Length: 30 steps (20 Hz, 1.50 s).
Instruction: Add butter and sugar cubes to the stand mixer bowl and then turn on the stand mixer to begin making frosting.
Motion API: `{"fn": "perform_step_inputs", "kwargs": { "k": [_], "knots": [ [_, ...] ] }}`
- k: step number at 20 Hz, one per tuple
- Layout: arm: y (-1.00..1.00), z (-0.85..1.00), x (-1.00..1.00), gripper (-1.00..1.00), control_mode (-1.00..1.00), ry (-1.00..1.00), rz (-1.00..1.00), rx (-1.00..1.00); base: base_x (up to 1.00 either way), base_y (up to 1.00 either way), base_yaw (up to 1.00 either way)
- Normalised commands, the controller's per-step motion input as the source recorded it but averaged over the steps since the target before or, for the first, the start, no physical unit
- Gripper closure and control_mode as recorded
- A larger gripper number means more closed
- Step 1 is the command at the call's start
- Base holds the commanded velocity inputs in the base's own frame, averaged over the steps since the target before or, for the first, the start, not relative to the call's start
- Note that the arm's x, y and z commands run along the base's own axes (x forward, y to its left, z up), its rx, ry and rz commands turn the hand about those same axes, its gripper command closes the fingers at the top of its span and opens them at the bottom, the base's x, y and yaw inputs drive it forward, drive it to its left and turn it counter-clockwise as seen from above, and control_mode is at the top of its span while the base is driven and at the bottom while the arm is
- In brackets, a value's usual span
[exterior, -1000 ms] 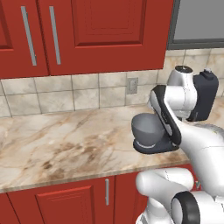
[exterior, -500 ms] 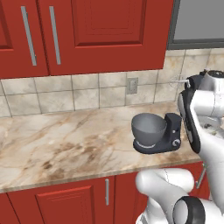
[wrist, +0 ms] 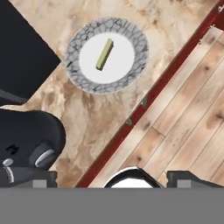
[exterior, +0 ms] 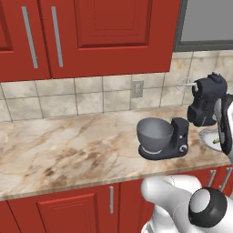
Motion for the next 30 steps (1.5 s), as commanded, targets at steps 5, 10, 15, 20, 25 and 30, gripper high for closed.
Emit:
{"fn": "perform_step_inputs", "kwargs": {
  "k": [5, 10, 15, 20, 25, 30],
  "knots": [
    [-0.99, -0.10, -0.06, -1.00, -1.00, -0.05, 0.00, 0.20, 0.00, 0.00, 0.00],
    [-0.78, -0.04, 0.00, -1.00, -1.00, -0.06, 0.00, 0.26, 0.00, 0.00, 0.00],
    [-0.30, 0.00, 0.25, -1.00, -1.00, 0.00, 0.00, 0.19, 0.00, 0.00, 0.00],
    [-0.04, -0.04, 0.44, -1.00, -1.00, 0.01, 0.00, 0.18, 0.00, 0.00, 0.00],
    [0.00, -0.45, 0.06, -1.00, -1.00, 0.04, 0.00, 0.13, 0.00, 0.00, 0.00],
    [0.00, -0.39, 0.00, -1.00, -1.00, 0.00, -0.01, 0.07, 0.00, 0.00, 0.00]
  ]
}}
